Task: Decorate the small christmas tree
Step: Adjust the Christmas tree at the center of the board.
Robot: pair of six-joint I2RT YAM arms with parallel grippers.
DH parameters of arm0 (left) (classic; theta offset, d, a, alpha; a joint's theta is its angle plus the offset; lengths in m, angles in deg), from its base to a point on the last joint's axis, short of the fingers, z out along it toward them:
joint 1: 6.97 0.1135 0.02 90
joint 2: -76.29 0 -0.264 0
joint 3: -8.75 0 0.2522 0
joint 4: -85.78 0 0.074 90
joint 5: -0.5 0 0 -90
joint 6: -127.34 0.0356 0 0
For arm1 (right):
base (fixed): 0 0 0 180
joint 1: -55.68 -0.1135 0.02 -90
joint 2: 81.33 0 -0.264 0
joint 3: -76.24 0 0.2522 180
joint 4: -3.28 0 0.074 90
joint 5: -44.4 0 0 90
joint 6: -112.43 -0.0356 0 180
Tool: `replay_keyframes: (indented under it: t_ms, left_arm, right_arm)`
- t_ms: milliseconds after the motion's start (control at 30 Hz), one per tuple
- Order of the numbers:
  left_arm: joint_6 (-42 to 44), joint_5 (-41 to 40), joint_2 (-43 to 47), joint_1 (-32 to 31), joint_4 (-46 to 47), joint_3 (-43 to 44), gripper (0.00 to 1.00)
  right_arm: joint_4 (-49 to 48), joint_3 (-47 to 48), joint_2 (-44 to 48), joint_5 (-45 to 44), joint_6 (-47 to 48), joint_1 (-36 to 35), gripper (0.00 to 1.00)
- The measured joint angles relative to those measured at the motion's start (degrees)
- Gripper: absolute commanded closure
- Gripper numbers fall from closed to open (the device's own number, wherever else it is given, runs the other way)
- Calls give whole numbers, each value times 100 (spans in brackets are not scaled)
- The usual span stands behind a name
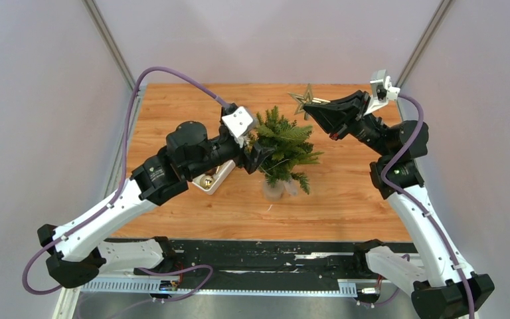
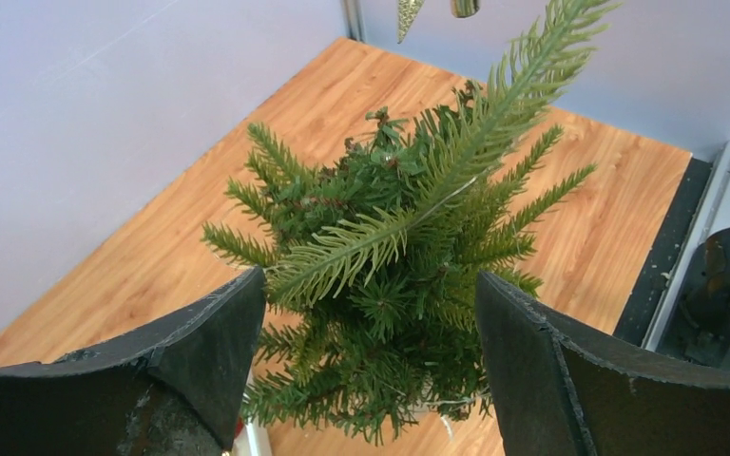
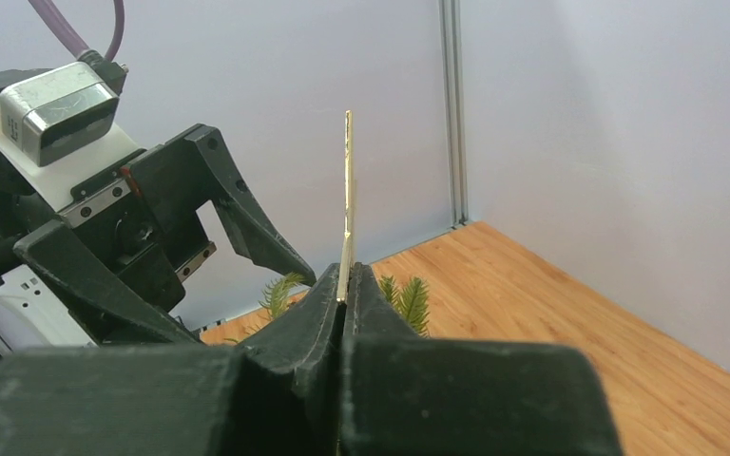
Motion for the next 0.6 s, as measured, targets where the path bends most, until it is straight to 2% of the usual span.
replay_keyframes:
  t_ms: [200, 367, 600]
  left_arm:
    - [74, -33, 205, 0, 267, -457, 4]
    - [227, 151, 197, 0, 798, -549, 9]
    - [-59, 422, 7, -4, 1419, -551, 12]
  right_arm:
    - [-7, 0, -151, 101, -52, 0, 100]
    - [-63, 0, -155, 103, -173, -2, 100]
    - [-66, 0, -153, 140, -216, -2, 100]
